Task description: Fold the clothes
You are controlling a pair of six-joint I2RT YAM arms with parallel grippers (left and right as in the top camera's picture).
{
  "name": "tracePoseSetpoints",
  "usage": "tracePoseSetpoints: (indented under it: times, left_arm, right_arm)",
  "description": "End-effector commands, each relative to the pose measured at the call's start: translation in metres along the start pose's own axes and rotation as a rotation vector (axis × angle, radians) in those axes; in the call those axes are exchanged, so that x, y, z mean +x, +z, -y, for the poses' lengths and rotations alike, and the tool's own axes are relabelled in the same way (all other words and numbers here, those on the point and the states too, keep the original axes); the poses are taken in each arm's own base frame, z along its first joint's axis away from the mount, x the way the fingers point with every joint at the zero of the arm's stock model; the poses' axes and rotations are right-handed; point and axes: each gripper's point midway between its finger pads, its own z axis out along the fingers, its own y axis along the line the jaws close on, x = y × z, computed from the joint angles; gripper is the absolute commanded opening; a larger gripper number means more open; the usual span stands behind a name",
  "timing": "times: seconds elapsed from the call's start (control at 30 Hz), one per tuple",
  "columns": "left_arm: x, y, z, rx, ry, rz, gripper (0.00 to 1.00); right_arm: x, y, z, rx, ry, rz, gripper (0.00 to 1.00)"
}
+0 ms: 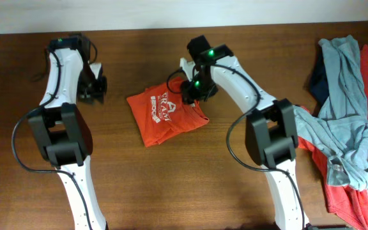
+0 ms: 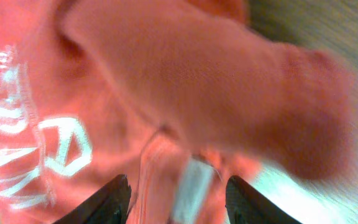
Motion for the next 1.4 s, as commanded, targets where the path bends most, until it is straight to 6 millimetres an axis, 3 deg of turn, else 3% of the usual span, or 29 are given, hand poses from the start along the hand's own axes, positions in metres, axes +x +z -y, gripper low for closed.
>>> tracePoseSetpoints:
  times: [0.0, 0.1, 0.17, 0.23, 0.5, 0.7, 0.93, 1.23, 1.37]
  left_arm:
    - [-0.025, -0.043, 0.044, 0.187, 0.135, 0.142, 0.32]
    - [-0.025, -0.057, 0.083, 0.282, 0.258, 0.175, 0.34]
    - [-0.019, -0.055, 0.093, 0.268, 0.281, 0.15, 0.35]
    - [-0.005, -0.042, 0.109, 0.235, 0.32, 0.084, 0.35]
    - [0.024, 0.008, 0.121, 0.16, 0.32, -0.069, 0.35]
    - [0.038, 0.04, 0.119, 0.161, 0.307, -0.126, 0.35]
    - [0.04, 0.063, 0.118, 0.159, 0.293, -0.127, 0.35]
    - [0.045, 0.07, 0.117, 0.155, 0.291, -0.143, 0.35]
    - [0.047, 0.07, 0.117, 0.155, 0.29, -0.151, 0.35]
  right_arm:
    - [-0.016, -0.081, -0.006, 0.079, -0.044, 0.138, 0.55]
    - [0.007, -0.084, -0.008, 0.075, -0.023, 0.053, 0.57]
    - [0.027, -0.081, -0.008, 0.072, -0.002, -0.031, 0.61]
    - [0.057, -0.072, -0.007, 0.065, -0.009, -0.152, 0.64]
    - [0.099, -0.044, -0.007, 0.028, -0.052, -0.313, 0.57]
    - [0.098, -0.04, -0.018, 0.031, -0.094, -0.311, 0.56]
    - [0.09, -0.037, -0.017, 0.033, -0.104, -0.282, 0.56]
    - [0.089, -0.032, -0.017, 0.079, -0.184, -0.289, 0.56]
    - [0.091, -0.02, -0.012, 0.084, -0.197, -0.315, 0.57]
